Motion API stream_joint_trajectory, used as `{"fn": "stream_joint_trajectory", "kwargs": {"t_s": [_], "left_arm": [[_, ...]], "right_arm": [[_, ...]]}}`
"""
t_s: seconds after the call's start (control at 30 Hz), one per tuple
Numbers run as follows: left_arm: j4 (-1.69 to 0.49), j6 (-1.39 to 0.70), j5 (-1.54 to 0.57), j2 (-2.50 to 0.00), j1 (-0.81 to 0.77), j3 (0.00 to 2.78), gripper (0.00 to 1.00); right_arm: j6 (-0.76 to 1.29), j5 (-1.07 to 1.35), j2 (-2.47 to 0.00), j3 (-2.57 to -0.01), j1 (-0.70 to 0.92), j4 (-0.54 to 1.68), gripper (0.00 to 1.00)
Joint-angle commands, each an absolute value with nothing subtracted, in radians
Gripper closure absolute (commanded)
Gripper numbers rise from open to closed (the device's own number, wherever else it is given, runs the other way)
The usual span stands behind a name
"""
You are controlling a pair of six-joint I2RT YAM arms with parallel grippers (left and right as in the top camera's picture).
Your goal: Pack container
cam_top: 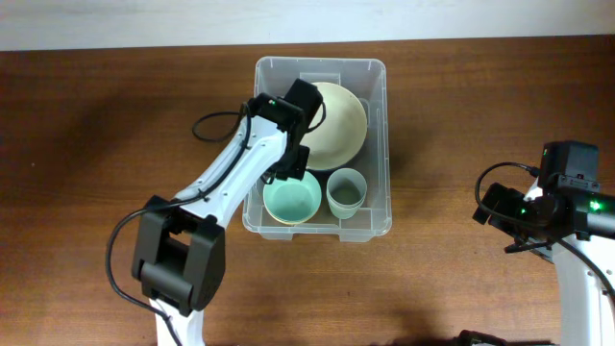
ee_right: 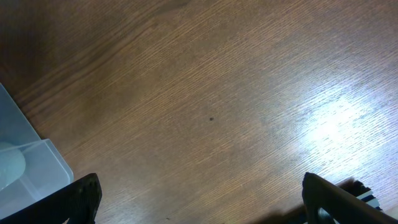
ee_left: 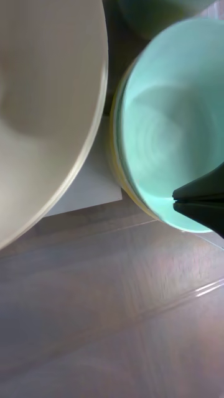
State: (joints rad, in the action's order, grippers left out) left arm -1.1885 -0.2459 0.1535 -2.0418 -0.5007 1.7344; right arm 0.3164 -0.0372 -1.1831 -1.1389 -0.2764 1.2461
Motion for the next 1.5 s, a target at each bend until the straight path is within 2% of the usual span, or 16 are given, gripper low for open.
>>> {"fn": "stream_joint_trajectory", "kwargs": {"t_s": [0.0,0.23,0.3,0.37,0.4,0.53,0.8,1.2,1.47], "left_arm": [[-1.2,-0.233,0.168,-2.045,-0.498,1.746,0.99],[-1.357,-0.233,0.281,-1.962,-0.493,1.985,0.99],[-1.404,-0.233,0.308,-1.927,-0.479,2.047,0.92],[-1.433,-0.234,0.311,-1.895,-0.455,2.074,0.81],[-1.448,-0.237,0.311,-1.871,-0.434,2.08,0.8],[-1.506,-0.329,0.311,-1.784,-0.312,2.08,0.78],[-1.523,-0.449,0.311,-1.672,-0.06,2.08,0.78],[-1.531,-0.449,0.31,-1.671,-0.041,2.078,0.78],[-1.531,-0.449,0.311,-1.671,-0.041,2.078,0.78]], "right_arm": [[0.318,-0.049,-1.185,-1.152,-0.282,1.243,0.01],[0.318,-0.05,-1.185,-1.152,-0.282,1.241,0.01],[0.318,-0.05,-1.185,-1.152,-0.282,1.237,0.01],[0.318,-0.051,-1.185,-1.152,-0.282,1.224,0.0],[0.318,-0.049,-1.185,-1.152,-0.282,1.203,0.04],[0.232,0.021,-1.192,-1.16,-0.271,1.102,0.13],[0.095,0.019,-1.411,-1.352,-0.097,1.029,0.1],[0.081,0.004,-1.81,-1.441,0.079,0.773,0.06],[0.08,0.147,-1.87,-1.441,0.1,0.614,0.05]]}}
